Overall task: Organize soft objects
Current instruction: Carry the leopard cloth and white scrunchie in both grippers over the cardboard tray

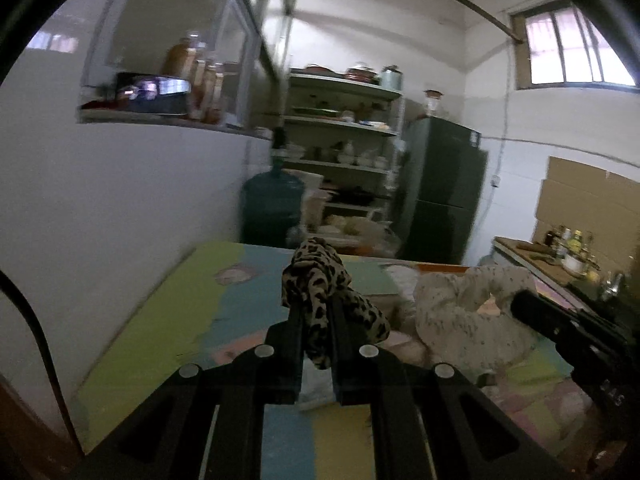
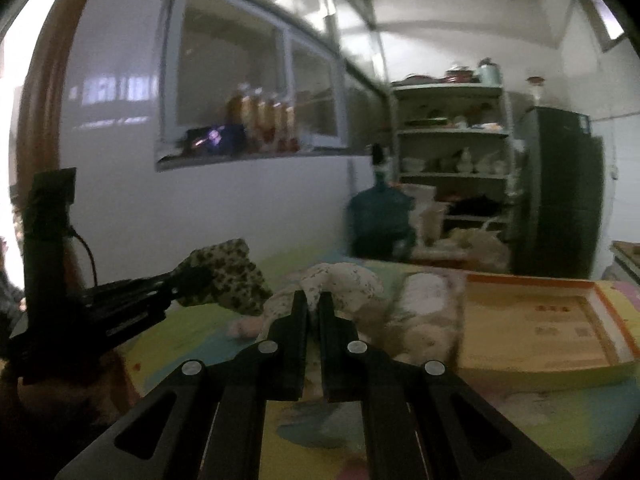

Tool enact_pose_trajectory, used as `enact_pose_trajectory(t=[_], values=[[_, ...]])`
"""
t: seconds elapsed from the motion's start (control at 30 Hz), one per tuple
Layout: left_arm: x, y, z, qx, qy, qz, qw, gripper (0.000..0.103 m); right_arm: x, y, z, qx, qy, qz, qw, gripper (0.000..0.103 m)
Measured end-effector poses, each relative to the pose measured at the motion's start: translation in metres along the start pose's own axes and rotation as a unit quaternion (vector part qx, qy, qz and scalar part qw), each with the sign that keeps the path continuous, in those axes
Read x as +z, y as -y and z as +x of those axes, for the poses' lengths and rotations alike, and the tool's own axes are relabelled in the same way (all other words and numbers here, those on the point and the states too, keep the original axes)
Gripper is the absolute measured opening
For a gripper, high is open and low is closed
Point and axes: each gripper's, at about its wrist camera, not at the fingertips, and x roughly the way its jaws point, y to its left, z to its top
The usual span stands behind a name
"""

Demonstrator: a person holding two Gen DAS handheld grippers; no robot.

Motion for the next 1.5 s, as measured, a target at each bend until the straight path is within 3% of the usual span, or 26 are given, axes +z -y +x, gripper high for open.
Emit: enact_pose_trajectory(t=[0.37,0.63,1.0,1.27,1.5], values=[[0.026,0.088,0.048,-0.111,-0.016,0.012,0.9937,0.011,0.006,0.086,-0.038,-0.101,0.042,0.032,0.994,0.005],[0.036,0.145,0.091,-0.16,-0.042,0.013,0.9861,0.011,0.007,0.15,-0.063,-0.162,0.054,0.032,0.985,0.005],[0.035,0.211,0.143,-0.18,-0.076,0.006,0.9808,0.011,0.001,0.239,-0.063,-0.203,0.048,0.076,0.975,0.005],[0.018,0.229,0.199,-0.154,-0.126,-0.014,0.9798,0.011,-0.013,0.281,-0.036,-0.206,0.025,0.108,0.972,0.005],[-0.006,0.239,0.242,-0.137,-0.187,-0.022,0.9725,0.011,-0.021,0.307,-0.005,-0.189,-0.023,0.137,0.972,0.007]])
